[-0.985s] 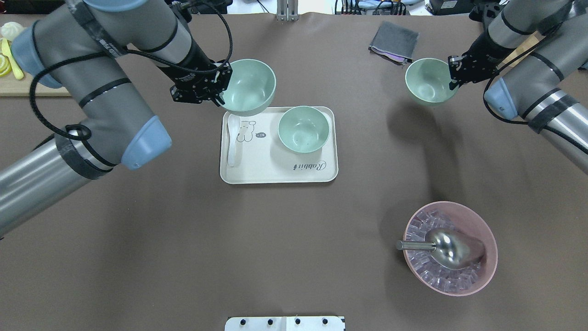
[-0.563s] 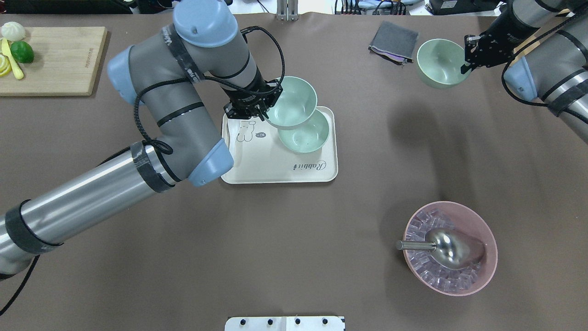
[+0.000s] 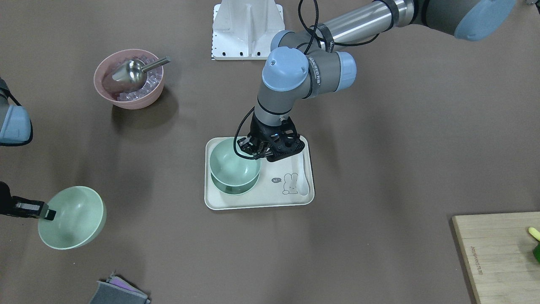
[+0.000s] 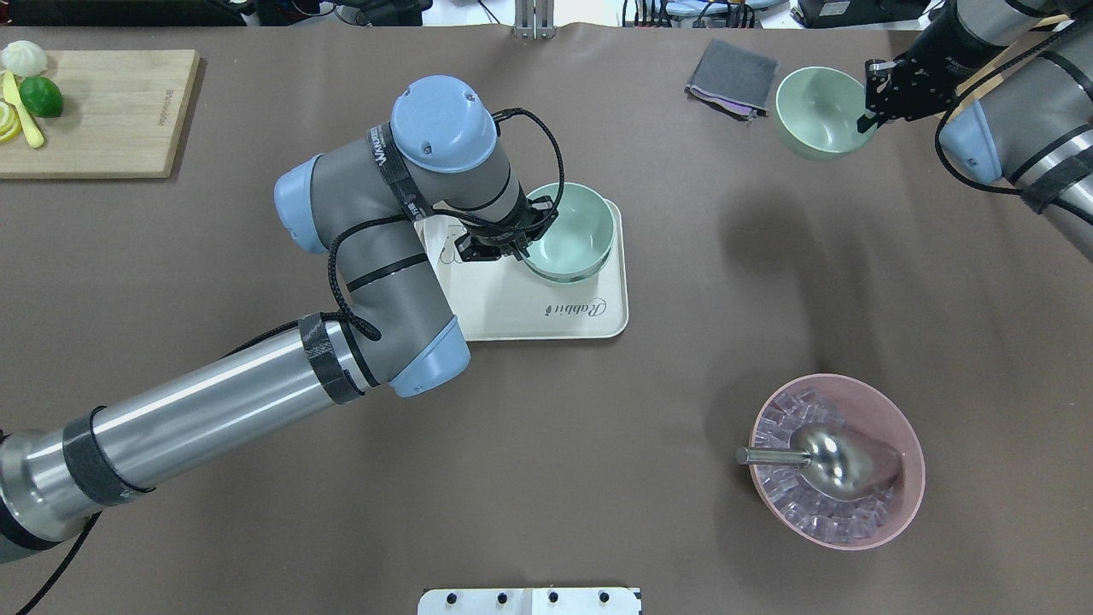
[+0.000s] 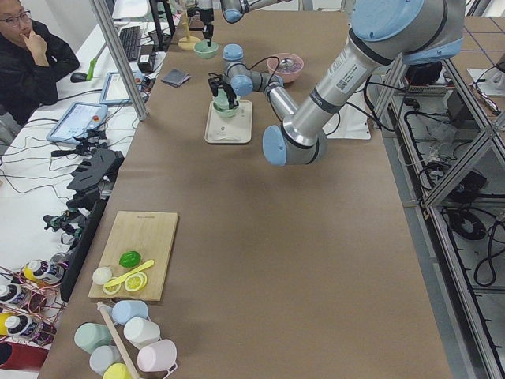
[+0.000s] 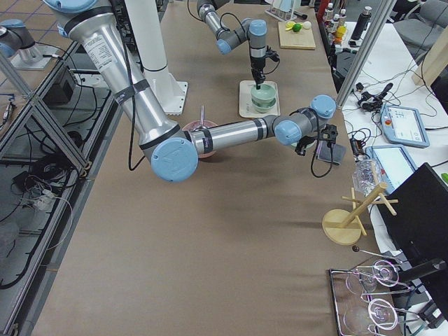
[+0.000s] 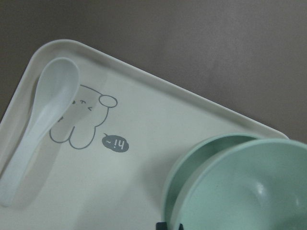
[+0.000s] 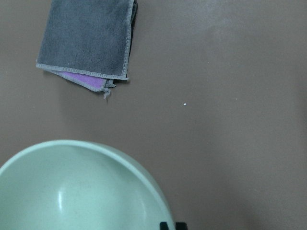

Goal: Stack green bowls together

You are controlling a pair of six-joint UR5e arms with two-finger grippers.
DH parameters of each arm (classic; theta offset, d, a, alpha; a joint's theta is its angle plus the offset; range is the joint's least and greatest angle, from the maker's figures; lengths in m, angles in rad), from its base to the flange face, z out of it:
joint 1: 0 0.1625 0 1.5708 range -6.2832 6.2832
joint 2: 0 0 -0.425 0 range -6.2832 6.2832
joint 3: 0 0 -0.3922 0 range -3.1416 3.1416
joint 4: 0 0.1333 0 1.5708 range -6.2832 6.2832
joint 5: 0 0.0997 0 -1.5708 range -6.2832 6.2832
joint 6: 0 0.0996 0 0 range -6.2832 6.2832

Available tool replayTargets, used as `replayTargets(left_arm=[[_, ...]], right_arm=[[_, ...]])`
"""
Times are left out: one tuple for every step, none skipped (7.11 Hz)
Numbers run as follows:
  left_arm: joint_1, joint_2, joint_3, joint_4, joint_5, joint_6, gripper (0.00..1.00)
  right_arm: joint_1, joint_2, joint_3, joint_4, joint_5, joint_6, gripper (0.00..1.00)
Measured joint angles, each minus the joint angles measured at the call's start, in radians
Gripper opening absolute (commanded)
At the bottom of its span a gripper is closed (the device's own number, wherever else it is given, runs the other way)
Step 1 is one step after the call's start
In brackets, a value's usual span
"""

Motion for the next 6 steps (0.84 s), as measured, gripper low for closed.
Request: replayTargets(left_arm=[[0.004,0.0,0.003,-0.004,0.004,0.0,0.0],[0.005,0.0,0.008,-0.01,0.005,0.0,0.0],[0.005,0.0,0.015,-0.024,0.007,0.0,0.0],[0.005,-0.001,0.026,-0.04,0.008,0.0,0.0],[0.005,-0.002,0.032,-0.051,0.008,0.0,0.0],[0.005,-0.003,0.034,-0.056,0.009,0.0,0.0]], right_arm=[[-0.001,0.0,0.001,0.0,0.0,0.0,0.0],[-0.001,0.0,0.001,0.0,0.0,0.0,0.0],[-0.001,0.0,0.001,0.0,-0.001,0.0,0.0],[-0.001,0.0,0.001,0.0,-0.002,0.001,0.0],[-0.002,0.0,0.001,0.0,-0.003,0.0,0.0],[-0.002,0.0,0.001,0.001,-0.004,0.0,0.0]])
